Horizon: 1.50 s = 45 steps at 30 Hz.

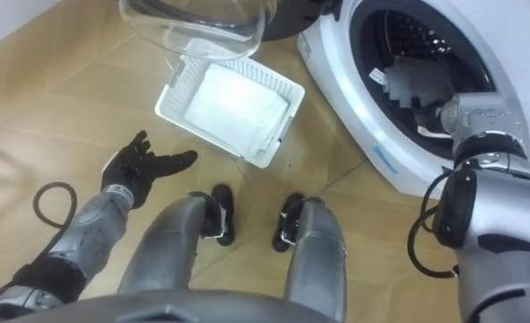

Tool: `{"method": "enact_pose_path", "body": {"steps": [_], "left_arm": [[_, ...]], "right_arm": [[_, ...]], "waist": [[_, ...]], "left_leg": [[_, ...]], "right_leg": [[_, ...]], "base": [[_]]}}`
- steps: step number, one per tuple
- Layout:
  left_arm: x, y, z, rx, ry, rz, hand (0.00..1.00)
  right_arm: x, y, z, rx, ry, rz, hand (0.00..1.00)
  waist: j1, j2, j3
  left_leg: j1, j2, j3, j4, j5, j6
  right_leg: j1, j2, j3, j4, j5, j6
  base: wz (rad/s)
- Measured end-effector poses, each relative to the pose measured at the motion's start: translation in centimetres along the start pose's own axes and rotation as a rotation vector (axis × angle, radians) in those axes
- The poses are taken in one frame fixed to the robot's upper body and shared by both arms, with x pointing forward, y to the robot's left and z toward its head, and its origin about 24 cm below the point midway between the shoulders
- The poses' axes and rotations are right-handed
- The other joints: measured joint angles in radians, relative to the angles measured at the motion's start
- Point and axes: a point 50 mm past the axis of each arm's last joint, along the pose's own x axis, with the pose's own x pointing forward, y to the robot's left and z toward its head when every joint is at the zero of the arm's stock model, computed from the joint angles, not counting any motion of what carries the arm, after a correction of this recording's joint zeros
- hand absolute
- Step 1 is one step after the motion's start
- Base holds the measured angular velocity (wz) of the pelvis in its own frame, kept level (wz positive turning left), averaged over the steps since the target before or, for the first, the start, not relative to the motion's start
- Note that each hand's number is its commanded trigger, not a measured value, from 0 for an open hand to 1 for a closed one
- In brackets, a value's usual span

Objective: Put towel into washing machine

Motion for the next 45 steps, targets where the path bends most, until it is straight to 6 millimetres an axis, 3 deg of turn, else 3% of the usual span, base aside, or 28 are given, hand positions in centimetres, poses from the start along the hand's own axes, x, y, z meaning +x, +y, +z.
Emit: {"method": "enact_pose_path", "body": {"steps": [12, 19, 22, 28, 31, 33, 34, 35, 36, 39, 43, 45], "left_arm": [[0.2, -0.2, 0.6, -0.006, -0.015, -0.014, 0.0], [0.2, 0.0, -0.8, 0.048, 0.031, -0.009, 0.0], [-0.1, 1.2, -2.2, 0.057, 0.085, 0.021, 0.0], [-2.0, 4.8, -5.9, 0.068, 0.201, 0.126, 0.0], [-3.1, 6.8, -7.6, 0.084, 0.26, 0.197, 0.0], [-4.3, 8.1, -8.9, 0.089, 0.304, 0.238, 0.0], [-4.6, 8.4, -9.2, 0.086, 0.313, 0.249, 0.0], [-5.3, 9.1, -9.9, 0.073, 0.331, 0.276, 0.0], [-6.0, 9.8, -10.6, 0.065, 0.349, 0.303, 0.0], [-7.1, 10.9, -11.5, 0.071, 0.371, 0.351, 0.0], [-8.5, 11.9, -12.7, 0.078, 0.417, 0.405, 0.0], [-8.8, 12.2, -13.1, 0.086, 0.435, 0.423, 0.0]], "right_arm": [[0.6, -2.5, 0.5, 0.035, -0.019, -0.078, 0.0], [1.2, -5.6, 1.1, -0.003, -0.076, -0.16, 0.0], [1.6, -8.1, 1.2, -0.024, -0.097, -0.206, 0.0], [2.0, -13.5, 0.4, -0.171, -0.105, -0.239, 0.0], [1.8, -17.4, -0.2, -0.321, -0.105, -0.251, 0.0], [1.2, -21.7, -0.5, -0.448, -0.091, -0.298, 0.0], [0.9, -22.8, -0.5, -0.48, -0.086, -0.314, 0.0], [0.4, -24.5, -0.5, -0.522, -0.077, -0.341, 0.0], [-0.1, -26.3, -0.3, -0.564, -0.07, -0.374, 0.0], [-1.3, -29.4, -0.4, -0.66, -0.042, -0.426, 0.0], [-1.9, -30.8, -1.2, -0.778, 0.011, -0.418, 0.0], [-2.2, -31.6, -1.7, -0.834, 0.049, -0.409, 0.0]], "waist": [[0.023, 0.016, -0.0092], [0.042, 0.037, -0.0197], [0.056, 0.055, -0.0239], [0.052, 0.056, -0.0249], [0.046, 0.056, -0.0255], [0.047, 0.056, -0.0273], [0.047, 0.056, -0.0276], [0.046, 0.057, -0.0305], [0.044, 0.061, -0.0395], [0.032, 0.062, -0.0431], [0.015, 0.062, -0.0449], [0.012, 0.066, -0.0457]], "left_leg": [[0.085, 0.0, 0.007, -0.055, 0.002, 0.001], [0.16, 0.002, -0.009, -0.113, 0.004, -0.001], [0.232, 0.013, -0.009, -0.167, 0.007, -0.005], [0.371, 0.016, -0.008, -0.276, 0.023, -0.02], [0.427, 0.017, -0.009, -0.305, 0.024, -0.023], [0.471, 0.016, -0.01, -0.33, 0.025, -0.025], [0.485, 0.015, -0.01, -0.336, 0.025, -0.025], [0.507, 0.015, -0.009, -0.347, 0.025, -0.025], [0.526, 0.016, -0.009, -0.363, 0.025, -0.027], [0.58, 0.015, -0.009, -0.395, 0.029, -0.033], [0.656, 0.013, -0.008, -0.439, 0.034, -0.043], [0.692, 0.015, -0.008, -0.461, 0.025, -0.062]], "right_leg": [[0.081, 0.004, -0.006, -0.051, 0.003, 0.007], [0.176, 0.028, -0.026, -0.139, 0.027, 0.023], [0.261, 0.056, -0.035, -0.224, 0.055, 0.028], [0.406, 0.093, -0.031, -0.368, 0.085, 0.036], [0.474, 0.104, -0.03, -0.421, 0.087, 0.039], [0.524, 0.113, -0.021, -0.459, 0.089, 0.043], [0.539, 0.115, -0.021, -0.472, 0.09, 0.044], [0.564, 0.119, -0.019, -0.492, 0.093, 0.046], [0.586, 0.124, -0.019, -0.516, 0.1, 0.047], [0.635, 0.129, -0.018, -0.544, 0.103, 0.046], [0.688, 0.136, 0.006, -0.557, 0.103, 0.046], [0.716, 0.145, 0.004, -0.565, 0.103, 0.046]], "base": [[-0.01], [0.0], [-0.12], [-0.05], [0.02], [0.0], [-0.06], [-0.13], [-0.15], [-0.08], [-0.18], [0.0]]}}
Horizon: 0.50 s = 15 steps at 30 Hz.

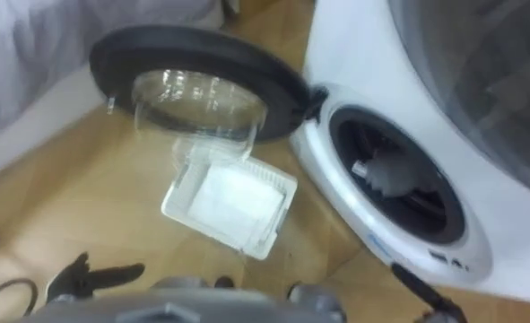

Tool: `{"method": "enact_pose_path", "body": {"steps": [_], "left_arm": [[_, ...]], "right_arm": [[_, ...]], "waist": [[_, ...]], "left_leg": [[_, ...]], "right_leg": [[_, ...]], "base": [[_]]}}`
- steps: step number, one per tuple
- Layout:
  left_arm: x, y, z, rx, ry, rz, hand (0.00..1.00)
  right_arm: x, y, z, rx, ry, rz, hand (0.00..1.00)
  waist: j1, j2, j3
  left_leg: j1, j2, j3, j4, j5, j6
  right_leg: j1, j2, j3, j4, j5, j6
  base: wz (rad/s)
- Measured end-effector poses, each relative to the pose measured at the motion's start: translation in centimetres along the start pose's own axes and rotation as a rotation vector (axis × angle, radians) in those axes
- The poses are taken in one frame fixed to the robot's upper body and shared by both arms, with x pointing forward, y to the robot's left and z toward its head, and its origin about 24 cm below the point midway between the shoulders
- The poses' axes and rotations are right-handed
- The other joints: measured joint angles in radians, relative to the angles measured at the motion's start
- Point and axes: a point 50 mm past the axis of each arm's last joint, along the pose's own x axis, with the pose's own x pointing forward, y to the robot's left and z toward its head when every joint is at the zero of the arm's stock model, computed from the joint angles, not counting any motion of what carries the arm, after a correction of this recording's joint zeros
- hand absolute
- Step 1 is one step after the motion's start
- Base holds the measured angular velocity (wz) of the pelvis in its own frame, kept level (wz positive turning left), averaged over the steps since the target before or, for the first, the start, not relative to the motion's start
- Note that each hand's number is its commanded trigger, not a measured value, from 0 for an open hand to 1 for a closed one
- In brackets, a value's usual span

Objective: Put towel into washing machine

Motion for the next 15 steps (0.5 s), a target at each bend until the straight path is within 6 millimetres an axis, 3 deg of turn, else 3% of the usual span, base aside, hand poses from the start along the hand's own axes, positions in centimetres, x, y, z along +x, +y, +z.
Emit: {"method": "enact_pose_path", "body": {"steps": [6, 15], "left_arm": [[-0.6, 0.6, -2.7, 0.005, 0.083, 0.023, 0.0], [-0.7, -0.4, -3.3, -0.021, 0.118, 0.004, 0.0]], "right_arm": [[-0.3, 0.4, -2.8, -0.051, 0.077, 0.046, 0.0], [-0.6, 0.0, -4.3, -0.154, 0.134, 0.064, 0.0]], "waist": [[-0.023, -0.002, 0.0007], [-0.028, 0.008, 0.0044]], "left_leg": [[0.063, 0.001, -0.001, -0.037, -0.001, -0.002], [0.092, 0.001, 0.0, -0.041, -0.001, -0.002]], "right_leg": [[0.048, 0.003, 0.004, -0.01, 0.002, -0.003], [0.081, 0.005, 0.004, -0.018, 0.002, -0.003]], "base": [[-0.03], [-0.01]]}}
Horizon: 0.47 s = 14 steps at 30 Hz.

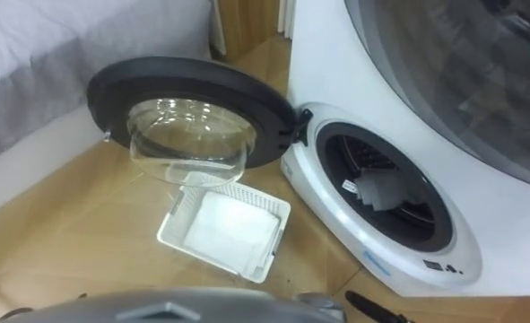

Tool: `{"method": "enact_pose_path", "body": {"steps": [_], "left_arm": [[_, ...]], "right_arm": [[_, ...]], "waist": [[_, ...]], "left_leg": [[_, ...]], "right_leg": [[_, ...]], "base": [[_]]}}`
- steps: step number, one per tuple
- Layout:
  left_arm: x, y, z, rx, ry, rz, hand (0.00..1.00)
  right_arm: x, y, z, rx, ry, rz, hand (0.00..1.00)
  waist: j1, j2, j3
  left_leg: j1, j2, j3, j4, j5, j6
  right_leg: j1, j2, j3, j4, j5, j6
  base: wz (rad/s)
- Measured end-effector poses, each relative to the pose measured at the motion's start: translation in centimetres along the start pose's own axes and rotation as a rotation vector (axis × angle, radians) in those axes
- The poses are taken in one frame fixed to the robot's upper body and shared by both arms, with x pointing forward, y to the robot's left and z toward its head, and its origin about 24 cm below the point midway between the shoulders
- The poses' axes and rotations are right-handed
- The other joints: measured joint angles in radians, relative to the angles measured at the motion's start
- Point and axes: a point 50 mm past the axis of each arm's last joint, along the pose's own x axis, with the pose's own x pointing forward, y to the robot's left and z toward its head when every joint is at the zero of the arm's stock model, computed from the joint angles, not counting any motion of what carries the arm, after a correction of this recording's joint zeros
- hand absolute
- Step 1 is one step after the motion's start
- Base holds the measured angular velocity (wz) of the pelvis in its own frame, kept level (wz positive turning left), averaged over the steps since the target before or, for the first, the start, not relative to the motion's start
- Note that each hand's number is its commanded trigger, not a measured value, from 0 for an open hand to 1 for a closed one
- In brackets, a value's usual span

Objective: Put towel into washing machine

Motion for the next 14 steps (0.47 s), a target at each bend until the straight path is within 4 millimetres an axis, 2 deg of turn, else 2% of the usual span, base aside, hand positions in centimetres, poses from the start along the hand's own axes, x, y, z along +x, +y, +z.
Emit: {"method": "enact_pose_path", "body": {"steps": [7, 14], "left_arm": [[0.0, -0.02, -0.44, 0.015, 0.028, -0.01, 0.0], [0.11, 0.16, -0.53, 0.061, 0.058, -0.003, 0.0]], "right_arm": [[0.0, -0.03, -0.24, -0.084, 0.017, 0.005, 0.0], [0.09, 0.46, 0.57, -0.299, 0.009, 0.048, 0.0]], "waist": [[0.004, 0.006, 0.0015], [0.006, 0.005, 0.0017]], "left_leg": [[0.024, 0.0, 0.002, -0.004, -0.002, -0.004], [0.034, 0.001, 0.003, -0.011, -0.004, -0.008]], "right_leg": [[0.019, 0.007, 0.012, -0.01, 0.001, 0.0], [0.029, 0.015, 0.027, -0.025, 0.001, -0.001]], "base": [[-0.02], [-0.01]]}}
